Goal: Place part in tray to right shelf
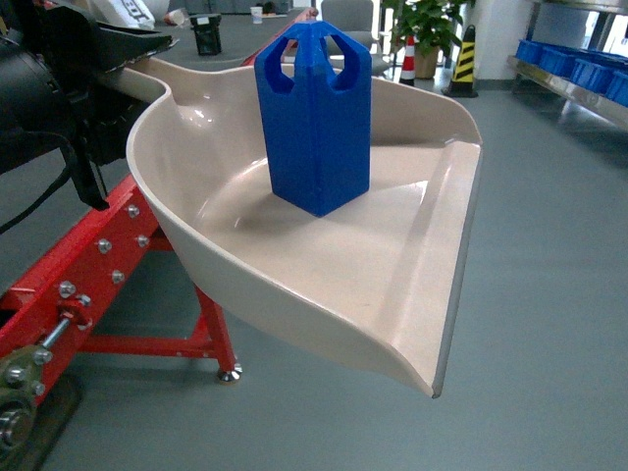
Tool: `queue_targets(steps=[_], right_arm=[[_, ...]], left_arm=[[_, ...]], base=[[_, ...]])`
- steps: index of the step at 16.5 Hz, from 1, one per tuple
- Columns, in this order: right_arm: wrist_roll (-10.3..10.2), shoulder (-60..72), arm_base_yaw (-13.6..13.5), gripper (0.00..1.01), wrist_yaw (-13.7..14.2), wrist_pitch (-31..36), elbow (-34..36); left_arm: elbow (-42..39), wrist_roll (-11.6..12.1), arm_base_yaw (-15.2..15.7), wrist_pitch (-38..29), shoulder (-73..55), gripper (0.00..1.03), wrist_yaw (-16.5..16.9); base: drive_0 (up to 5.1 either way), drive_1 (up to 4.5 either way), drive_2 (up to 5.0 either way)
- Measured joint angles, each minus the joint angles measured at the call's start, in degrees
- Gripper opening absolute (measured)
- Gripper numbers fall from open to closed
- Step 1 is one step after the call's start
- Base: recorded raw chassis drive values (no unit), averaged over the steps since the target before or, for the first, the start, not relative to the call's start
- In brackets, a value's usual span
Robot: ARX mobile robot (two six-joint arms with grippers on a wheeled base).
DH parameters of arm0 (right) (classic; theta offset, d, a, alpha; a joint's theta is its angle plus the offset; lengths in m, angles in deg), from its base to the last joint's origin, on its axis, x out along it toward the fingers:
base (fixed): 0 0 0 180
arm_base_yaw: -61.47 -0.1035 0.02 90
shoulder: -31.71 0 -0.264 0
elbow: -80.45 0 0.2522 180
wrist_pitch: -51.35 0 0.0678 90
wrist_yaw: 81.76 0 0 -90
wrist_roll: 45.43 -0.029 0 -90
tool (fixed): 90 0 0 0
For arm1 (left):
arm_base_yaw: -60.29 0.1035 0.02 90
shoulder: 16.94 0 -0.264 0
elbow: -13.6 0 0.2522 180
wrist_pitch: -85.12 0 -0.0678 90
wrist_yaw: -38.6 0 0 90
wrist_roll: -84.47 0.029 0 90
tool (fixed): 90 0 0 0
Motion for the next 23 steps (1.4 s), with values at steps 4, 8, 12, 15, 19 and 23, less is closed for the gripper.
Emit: queue_targets(steps=[4, 8, 12, 15, 19, 23], right_arm=[[0.0, 0.0, 0.0, 0.98, 0.0, 0.0, 0.0], [0.0, 0.0, 0.0, 0.98, 0.0, -0.1, 0.0], [0.0, 0.0, 0.0, 0.98, 0.0, 0.0, 0.0], [0.0, 0.0, 0.0, 0.98, 0.0, -0.1, 0.0], [0.0, -0.1, 0.0, 0.98, 0.0, 0.0, 0.0], [-0.2, -0.4, 0.0, 0.98, 0.1, 0.1, 0.0]], left_arm=[[0.0, 0.0, 0.0, -0.1, 0.0, 0.14, -0.2], [0.0, 0.0, 0.0, 0.0, 0.0, 0.14, 0.0], [0.0, 0.0, 0.0, 0.0, 0.0, 0.14, 0.0], [0.0, 0.0, 0.0, 0.0, 0.0, 0.14, -0.2], [0.0, 0.0, -0.1, 0.1, 0.0, 0.14, -0.1], [-0.1, 0.0, -0.3, -0.3, 0.0, 0.14, 0.2]], base=[[5.0, -2.35, -2.4], [5.0, -2.41, -2.4], [5.0, -2.33, -2.3], [5.0, -2.34, -2.3], [2.5, -1.16, -1.2], [0.3, 2.54, -2.0]])
